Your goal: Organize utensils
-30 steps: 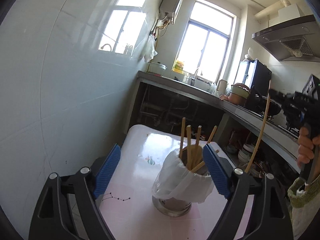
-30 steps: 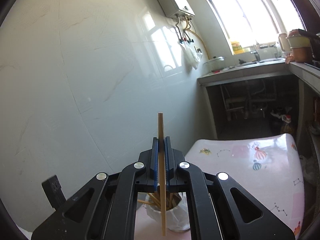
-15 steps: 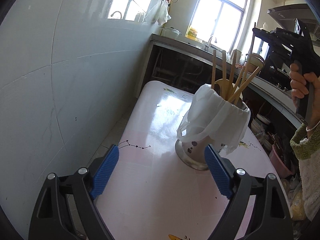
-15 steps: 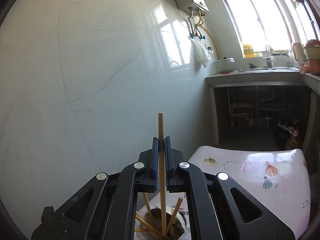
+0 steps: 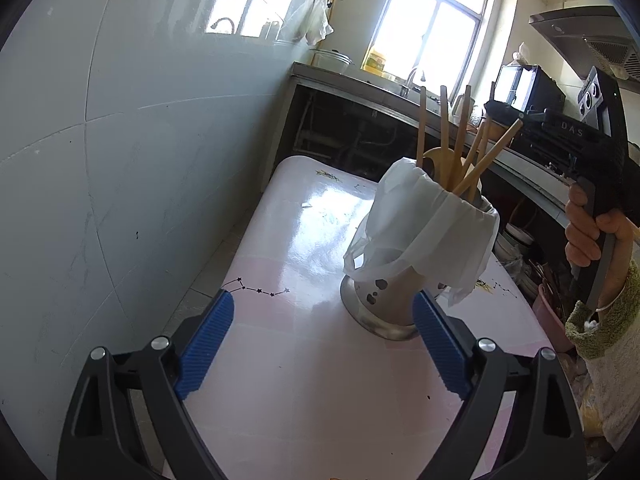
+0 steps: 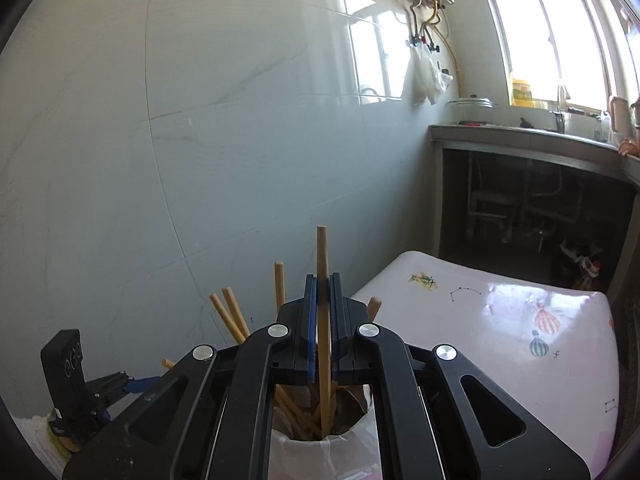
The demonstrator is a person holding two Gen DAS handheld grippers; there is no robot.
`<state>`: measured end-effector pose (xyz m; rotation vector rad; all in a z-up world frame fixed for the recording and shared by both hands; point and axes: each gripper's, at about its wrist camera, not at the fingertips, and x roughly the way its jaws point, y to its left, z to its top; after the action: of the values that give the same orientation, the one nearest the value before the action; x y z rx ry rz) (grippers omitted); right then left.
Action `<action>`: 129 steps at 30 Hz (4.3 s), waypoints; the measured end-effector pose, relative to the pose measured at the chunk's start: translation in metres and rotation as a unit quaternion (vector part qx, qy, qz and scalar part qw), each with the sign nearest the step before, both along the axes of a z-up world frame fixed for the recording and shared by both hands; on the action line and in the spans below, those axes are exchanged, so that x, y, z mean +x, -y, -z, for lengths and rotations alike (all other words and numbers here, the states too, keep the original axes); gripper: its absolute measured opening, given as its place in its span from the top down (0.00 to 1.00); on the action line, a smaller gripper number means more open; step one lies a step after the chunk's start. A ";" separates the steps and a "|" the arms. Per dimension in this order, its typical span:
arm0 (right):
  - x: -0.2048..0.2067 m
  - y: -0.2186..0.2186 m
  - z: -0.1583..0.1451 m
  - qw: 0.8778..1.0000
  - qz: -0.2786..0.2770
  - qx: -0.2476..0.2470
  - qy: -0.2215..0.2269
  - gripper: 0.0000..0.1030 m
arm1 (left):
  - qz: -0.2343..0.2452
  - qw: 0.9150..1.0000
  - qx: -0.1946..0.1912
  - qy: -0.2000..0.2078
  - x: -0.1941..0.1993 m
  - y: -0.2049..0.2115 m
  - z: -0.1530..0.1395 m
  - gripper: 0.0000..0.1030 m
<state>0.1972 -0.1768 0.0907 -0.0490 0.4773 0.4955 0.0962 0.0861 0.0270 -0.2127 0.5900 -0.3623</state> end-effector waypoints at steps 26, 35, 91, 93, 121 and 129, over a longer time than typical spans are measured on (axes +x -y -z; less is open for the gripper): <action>-0.101 0.046 -0.007 0.999 0.045 0.030 -0.008 0.55 | -0.001 0.999 0.037 0.034 -0.046 0.035 -0.033 0.06; -0.161 0.060 0.046 0.986 0.136 0.000 -0.094 0.33 | -0.012 0.997 0.076 0.021 -0.074 0.065 -0.032 0.05; -0.196 0.070 0.074 0.946 0.289 -0.075 -0.124 0.08 | -0.088 0.975 0.199 -0.050 -0.066 0.121 -0.037 0.05; -0.195 0.071 0.076 0.945 0.293 -0.075 -0.127 0.08 | -0.090 0.974 0.201 -0.051 -0.065 0.120 -0.037 0.05; -0.186 0.086 0.077 0.940 0.305 -0.080 -0.132 0.08 | -0.137 0.963 0.227 -0.057 -0.061 0.080 -0.034 0.05; -0.180 0.080 0.068 0.944 0.294 -0.100 -0.110 0.08 | -0.141 0.961 0.232 -0.054 -0.061 0.075 -0.037 0.05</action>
<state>0.0173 -0.2566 0.0226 -0.0444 0.7286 -0.1387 0.0351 0.0114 0.0641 0.1369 0.7252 0.0706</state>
